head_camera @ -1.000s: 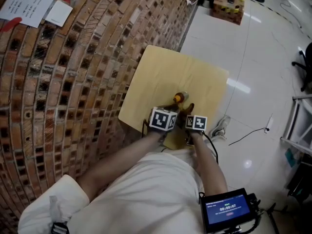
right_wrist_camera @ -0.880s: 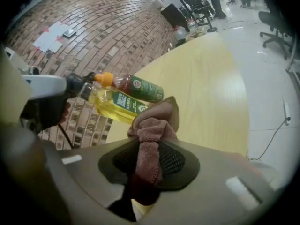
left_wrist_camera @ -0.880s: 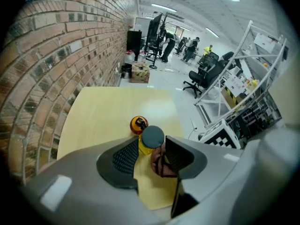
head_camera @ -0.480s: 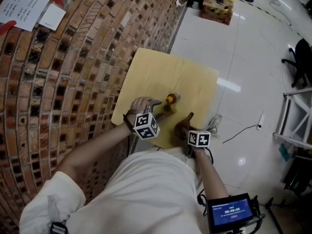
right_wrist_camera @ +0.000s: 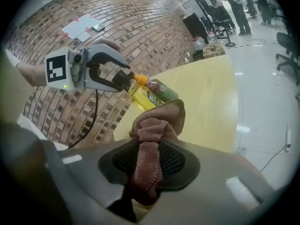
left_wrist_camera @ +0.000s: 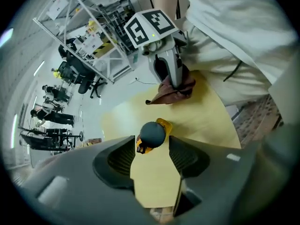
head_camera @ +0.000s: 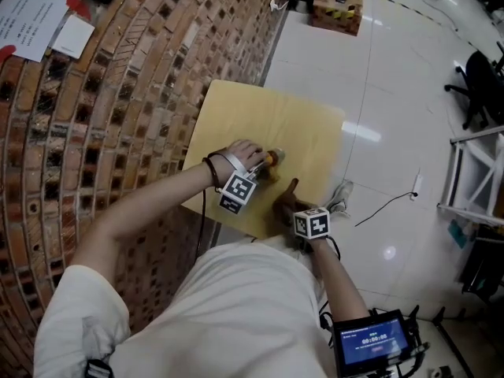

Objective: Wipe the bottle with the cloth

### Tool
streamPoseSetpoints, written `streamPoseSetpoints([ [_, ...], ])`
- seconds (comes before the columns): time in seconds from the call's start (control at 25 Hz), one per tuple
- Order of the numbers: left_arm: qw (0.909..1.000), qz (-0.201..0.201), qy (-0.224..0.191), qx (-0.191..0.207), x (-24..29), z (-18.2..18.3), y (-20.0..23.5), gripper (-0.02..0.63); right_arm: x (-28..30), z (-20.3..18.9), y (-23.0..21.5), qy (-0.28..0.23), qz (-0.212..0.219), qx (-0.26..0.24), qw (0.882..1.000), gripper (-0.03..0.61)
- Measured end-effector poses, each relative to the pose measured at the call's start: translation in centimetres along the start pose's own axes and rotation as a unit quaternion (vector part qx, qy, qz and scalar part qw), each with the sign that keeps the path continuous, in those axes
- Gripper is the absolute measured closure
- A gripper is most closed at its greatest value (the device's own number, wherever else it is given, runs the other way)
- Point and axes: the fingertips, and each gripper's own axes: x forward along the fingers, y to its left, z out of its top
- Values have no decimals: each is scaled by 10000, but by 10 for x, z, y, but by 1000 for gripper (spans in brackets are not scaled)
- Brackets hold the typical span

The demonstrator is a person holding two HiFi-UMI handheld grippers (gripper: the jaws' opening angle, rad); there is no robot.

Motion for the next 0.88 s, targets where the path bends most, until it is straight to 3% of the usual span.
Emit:
streamPoseSetpoints([
  [0.12, 9998, -73, -150, 93, 4, 6, 0, 399, -2, 1, 3, 8, -17, -98, 10000, 472],
  [0.24, 9994, -53, -291, -163, 5, 12, 1, 420, -3, 4, 6, -11, -52, -195, 9998, 472],
  [0.32, 9972, -52, -295, -680, 5, 11, 5, 422, -3, 5, 8, -30, -47, -330, 9994, 472],
  [0.4, 9882, -63, -265, -1510, 5, 11, 10, 423, -4, 6, 10, -74, -32, -540, 9985, 472],
  [0.48, 9719, -14, -201, -2344, 5, 12, 15, 425, -6, 10, 12, -209, -38, -713, 9972, 472],
  [0.6, 9452, 272, 41, -3254, 6, 13, 22, 426, -13, 24, 16, -647, -128, -883, 9939, 472],
  [0.64, 9322, 309, 107, -3604, 6, 14, 23, 426, -16, 31, 19, -807, -174, -1002, 9915, 472],
  [0.76, 8813, 224, 277, -4712, 4, 14, 26, 431, -21, 53, 42, -1074, -271, -1631, 9804, 472],
  [0.88, 8403, 134, 332, -5410, 5, 12, 32, 434, -6, 63, 51, -1018, -277, -1759, 9787, 472],
])
